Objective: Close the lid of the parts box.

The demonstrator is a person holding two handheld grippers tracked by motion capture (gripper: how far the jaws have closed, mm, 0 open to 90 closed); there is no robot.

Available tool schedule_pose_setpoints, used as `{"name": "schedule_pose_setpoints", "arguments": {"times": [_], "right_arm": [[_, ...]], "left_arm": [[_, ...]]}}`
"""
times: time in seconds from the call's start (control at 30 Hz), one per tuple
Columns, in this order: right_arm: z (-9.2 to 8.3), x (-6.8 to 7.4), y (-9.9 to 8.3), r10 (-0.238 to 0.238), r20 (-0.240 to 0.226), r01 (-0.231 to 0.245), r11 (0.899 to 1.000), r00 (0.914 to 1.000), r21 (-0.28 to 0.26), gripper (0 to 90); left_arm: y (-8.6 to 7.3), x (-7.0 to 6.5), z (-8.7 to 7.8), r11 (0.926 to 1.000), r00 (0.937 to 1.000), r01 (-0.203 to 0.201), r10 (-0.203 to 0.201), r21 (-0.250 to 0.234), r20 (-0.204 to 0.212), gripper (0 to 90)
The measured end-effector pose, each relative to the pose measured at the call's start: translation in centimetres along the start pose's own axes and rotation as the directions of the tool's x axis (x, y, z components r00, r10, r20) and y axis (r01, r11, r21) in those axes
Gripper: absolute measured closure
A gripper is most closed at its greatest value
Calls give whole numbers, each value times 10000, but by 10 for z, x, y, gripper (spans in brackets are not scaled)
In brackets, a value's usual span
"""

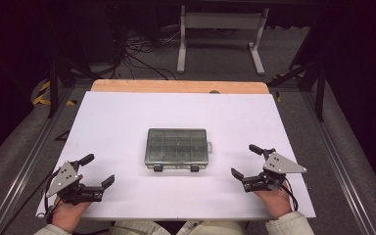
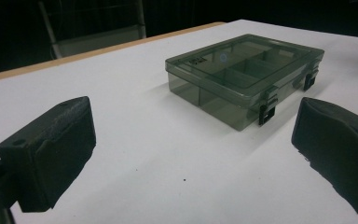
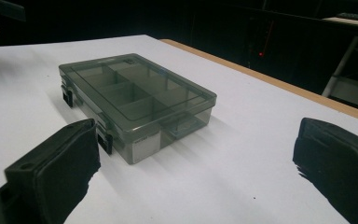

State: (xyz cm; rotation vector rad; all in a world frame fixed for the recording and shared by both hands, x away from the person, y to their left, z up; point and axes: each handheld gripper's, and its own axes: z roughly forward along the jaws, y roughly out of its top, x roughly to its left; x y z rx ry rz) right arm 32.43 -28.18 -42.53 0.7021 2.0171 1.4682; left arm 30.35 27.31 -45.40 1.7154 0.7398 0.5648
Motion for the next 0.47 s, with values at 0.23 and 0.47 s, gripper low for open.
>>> {"name": "schedule_pose_setpoints", "arguments": {"times": [0.23,0.47], "right_arm": [[3,-4,-2,332,94,-334,9992,9994,233,6],[2,-4,0,290,169,-291,9996,9994,47,5]], "left_arm": [[-1,3,0,9974,9970,709,-705,-90,323,2],[-1,4,-1,9963,9960,824,-815,-229,377,1]]}}
